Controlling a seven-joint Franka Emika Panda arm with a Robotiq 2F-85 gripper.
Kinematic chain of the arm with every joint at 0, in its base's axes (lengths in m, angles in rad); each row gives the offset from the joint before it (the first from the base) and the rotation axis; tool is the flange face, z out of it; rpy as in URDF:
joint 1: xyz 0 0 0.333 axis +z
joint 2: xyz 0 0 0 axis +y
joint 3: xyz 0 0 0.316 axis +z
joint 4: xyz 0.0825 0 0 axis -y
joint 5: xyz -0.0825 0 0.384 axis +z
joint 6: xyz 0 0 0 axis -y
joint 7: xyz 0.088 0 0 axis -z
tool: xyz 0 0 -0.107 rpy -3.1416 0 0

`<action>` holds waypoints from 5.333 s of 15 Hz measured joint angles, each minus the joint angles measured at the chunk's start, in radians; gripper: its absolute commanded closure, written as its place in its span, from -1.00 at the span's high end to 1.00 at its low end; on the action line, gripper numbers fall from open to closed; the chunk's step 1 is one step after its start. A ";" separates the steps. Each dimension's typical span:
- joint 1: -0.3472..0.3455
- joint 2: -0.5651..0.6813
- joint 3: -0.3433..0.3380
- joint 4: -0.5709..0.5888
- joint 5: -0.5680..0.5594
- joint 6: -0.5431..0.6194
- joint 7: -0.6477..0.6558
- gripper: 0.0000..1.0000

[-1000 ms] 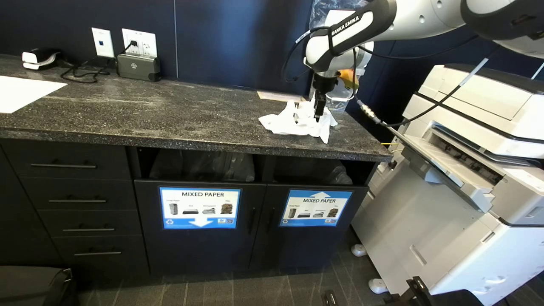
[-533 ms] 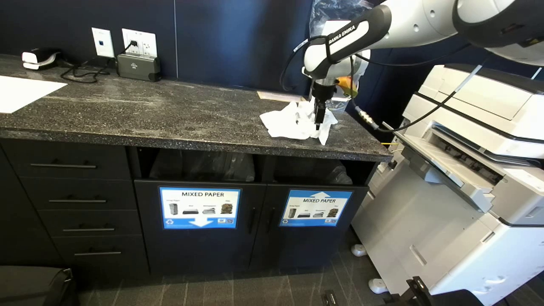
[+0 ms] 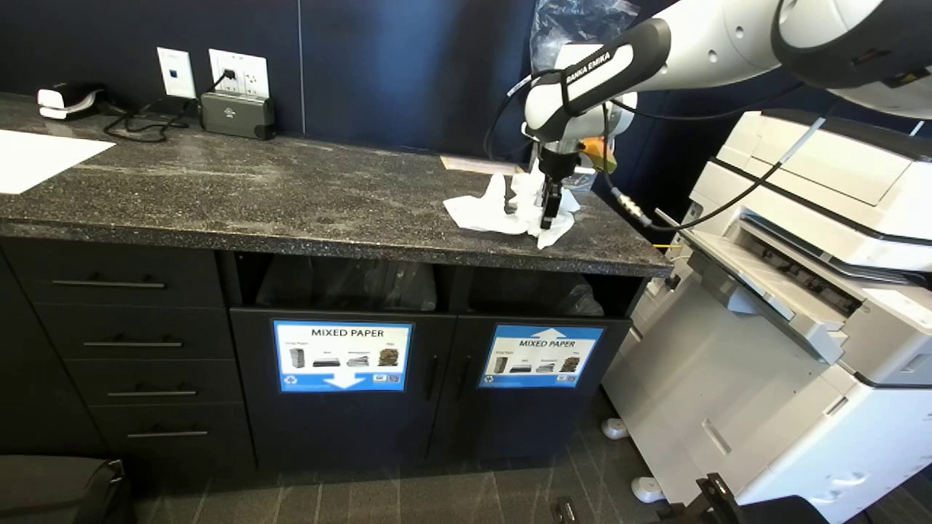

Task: Pick up the paper from the counter and throw it in the bin

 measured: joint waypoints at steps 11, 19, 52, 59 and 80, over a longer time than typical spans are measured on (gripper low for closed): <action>-0.007 -0.001 -0.007 0.001 0.000 -0.034 0.003 -0.96; -0.006 -0.094 -0.034 -0.152 -0.006 -0.076 0.068 -0.96; 0.233 -0.529 -0.204 -1.346 -0.287 0.984 1.285 -0.96; 0.567 -0.300 -0.586 -1.337 -0.078 1.465 1.223 -0.96; -0.063 0.177 -0.244 -0.998 -0.192 1.997 0.864 -0.96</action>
